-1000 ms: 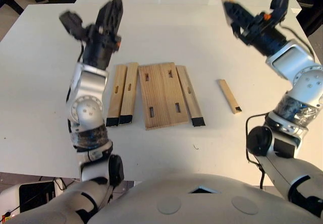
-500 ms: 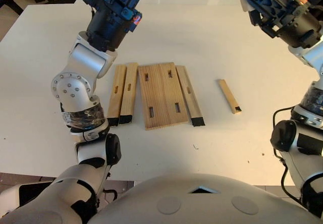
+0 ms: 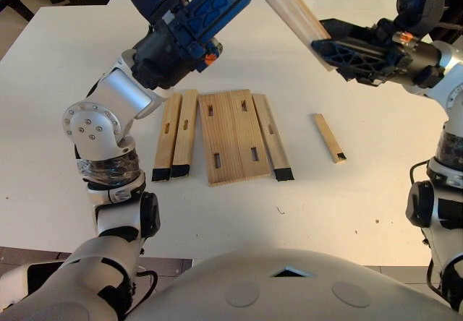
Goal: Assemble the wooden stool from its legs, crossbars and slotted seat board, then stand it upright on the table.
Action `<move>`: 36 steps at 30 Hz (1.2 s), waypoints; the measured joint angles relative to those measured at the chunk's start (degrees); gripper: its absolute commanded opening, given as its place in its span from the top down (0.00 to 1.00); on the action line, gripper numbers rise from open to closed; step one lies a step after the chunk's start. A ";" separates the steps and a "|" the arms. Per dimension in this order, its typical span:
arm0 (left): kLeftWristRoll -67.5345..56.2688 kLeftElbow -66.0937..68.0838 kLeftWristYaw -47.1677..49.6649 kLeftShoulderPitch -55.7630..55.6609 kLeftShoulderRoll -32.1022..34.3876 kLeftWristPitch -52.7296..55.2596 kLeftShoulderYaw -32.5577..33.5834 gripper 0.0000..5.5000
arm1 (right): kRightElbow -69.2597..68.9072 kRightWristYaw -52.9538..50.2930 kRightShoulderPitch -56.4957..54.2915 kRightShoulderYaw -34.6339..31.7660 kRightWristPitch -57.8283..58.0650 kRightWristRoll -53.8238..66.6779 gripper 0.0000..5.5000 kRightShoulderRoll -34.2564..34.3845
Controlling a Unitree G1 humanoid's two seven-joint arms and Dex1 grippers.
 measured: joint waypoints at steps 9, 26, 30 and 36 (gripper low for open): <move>1.25 0.69 -2.85 -0.16 3.18 -0.07 0.25 0.45 | -1.93 0.54 4.14 0.12 -0.10 0.07 0.63 -0.95; 4.57 -1.57 -5.85 2.04 3.11 -0.49 -0.97 0.51 | -3.14 -0.71 4.68 1.80 0.46 1.67 0.63 -0.82; 5.22 -1.88 -5.90 2.27 3.07 -1.03 -0.99 0.59 | -3.18 -0.72 4.68 1.90 0.85 2.46 0.63 -0.84; 5.84 -2.70 -6.20 3.10 3.06 -1.46 -0.99 0.60 | -3.18 -0.88 4.68 1.90 1.81 2.79 0.63 -0.91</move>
